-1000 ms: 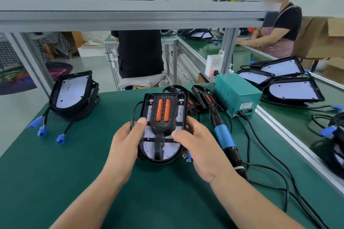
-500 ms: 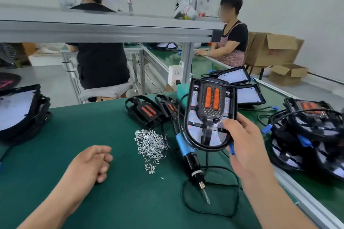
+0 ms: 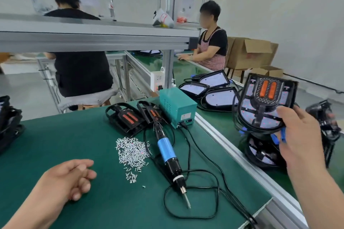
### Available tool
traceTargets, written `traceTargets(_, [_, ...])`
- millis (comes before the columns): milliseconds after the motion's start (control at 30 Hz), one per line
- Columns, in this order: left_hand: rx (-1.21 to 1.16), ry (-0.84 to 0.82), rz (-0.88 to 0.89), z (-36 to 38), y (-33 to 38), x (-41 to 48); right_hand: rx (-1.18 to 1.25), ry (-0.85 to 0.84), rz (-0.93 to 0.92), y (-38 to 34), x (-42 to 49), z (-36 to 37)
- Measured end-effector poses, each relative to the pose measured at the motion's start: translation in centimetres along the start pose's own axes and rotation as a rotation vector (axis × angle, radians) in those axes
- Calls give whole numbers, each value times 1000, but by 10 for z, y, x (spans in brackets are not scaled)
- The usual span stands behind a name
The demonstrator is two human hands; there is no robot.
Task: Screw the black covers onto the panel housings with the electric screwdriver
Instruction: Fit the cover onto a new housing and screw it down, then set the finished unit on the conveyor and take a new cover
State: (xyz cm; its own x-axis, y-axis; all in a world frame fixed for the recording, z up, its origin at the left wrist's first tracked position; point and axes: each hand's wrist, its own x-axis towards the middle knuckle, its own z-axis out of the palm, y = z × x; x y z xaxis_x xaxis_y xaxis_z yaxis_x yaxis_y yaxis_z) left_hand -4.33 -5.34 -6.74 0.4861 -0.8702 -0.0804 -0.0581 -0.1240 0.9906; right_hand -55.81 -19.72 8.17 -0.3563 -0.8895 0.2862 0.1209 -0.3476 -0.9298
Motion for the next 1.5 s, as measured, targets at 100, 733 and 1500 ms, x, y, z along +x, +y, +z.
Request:
traceTargets(100, [-26,-5,27,-1,-1,3,-63,42,-29,1,23,-25])
traceTargets(733, [-96,-54,64,-4,-7,8,-306,236,-7,11,83,-83])
traceTargets(1500, [-60,-56,49,6,12,-11,-1027,202,-203,41,87,-102])
